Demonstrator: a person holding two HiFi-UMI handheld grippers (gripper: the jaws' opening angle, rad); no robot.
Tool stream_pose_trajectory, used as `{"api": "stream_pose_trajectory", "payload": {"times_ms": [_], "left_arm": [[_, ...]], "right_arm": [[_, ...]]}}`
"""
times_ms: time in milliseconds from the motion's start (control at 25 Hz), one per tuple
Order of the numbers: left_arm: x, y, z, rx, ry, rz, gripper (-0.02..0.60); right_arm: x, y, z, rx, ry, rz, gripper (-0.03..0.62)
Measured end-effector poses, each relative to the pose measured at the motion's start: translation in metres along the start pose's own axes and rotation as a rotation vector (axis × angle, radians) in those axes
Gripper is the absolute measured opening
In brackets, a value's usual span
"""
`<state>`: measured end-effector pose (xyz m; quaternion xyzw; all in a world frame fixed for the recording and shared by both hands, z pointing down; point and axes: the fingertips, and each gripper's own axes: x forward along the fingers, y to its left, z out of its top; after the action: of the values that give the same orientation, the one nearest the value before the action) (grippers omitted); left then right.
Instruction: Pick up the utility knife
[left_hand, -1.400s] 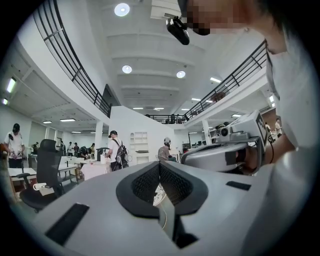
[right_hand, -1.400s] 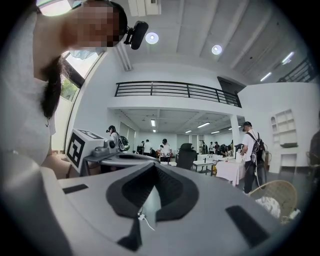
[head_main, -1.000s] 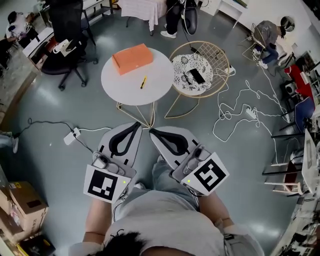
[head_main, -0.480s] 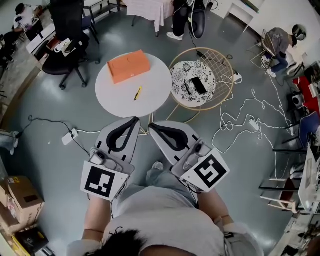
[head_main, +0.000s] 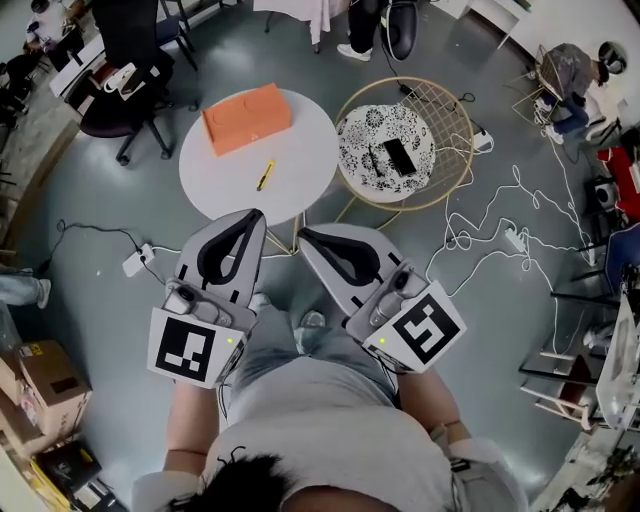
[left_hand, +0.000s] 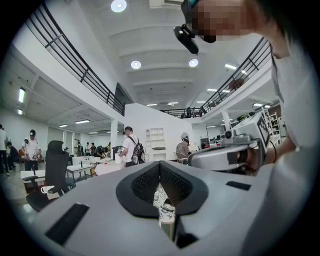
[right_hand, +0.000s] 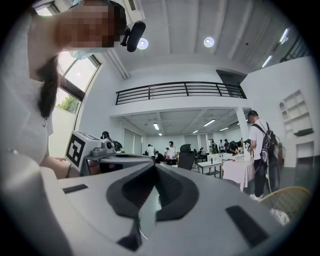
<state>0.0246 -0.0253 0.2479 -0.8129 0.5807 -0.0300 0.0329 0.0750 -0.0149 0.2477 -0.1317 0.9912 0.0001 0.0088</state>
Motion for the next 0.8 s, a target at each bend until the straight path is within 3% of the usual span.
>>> {"api": "stream_pose_trajectory", "payload": {"times_ms": [120,440,600,800], "left_arm": [[0.013,0.009,0.002,-0.008,-0.031,-0.004,0.011],[0.052,0.033,-0.012,-0.027,-0.002,-0.092,0.011],[0.074,0.057,-0.004,-0.034,-0.071,-0.129,0.011],[0.098,0.09,-0.018,-0.061,-0.022,-0.17,0.011]], "right_arm": [[0.005,-0.012,-0.003,0.013,0.004,-0.017,0.008],[0.027,-0.05,-0.01,0.029,0.023,-0.107,0.008],[0.051,-0.071,-0.01,0.027,0.03,-0.139,0.008],[0.084,-0.096,-0.012,0.029,0.037,-0.176,0.008]]}}
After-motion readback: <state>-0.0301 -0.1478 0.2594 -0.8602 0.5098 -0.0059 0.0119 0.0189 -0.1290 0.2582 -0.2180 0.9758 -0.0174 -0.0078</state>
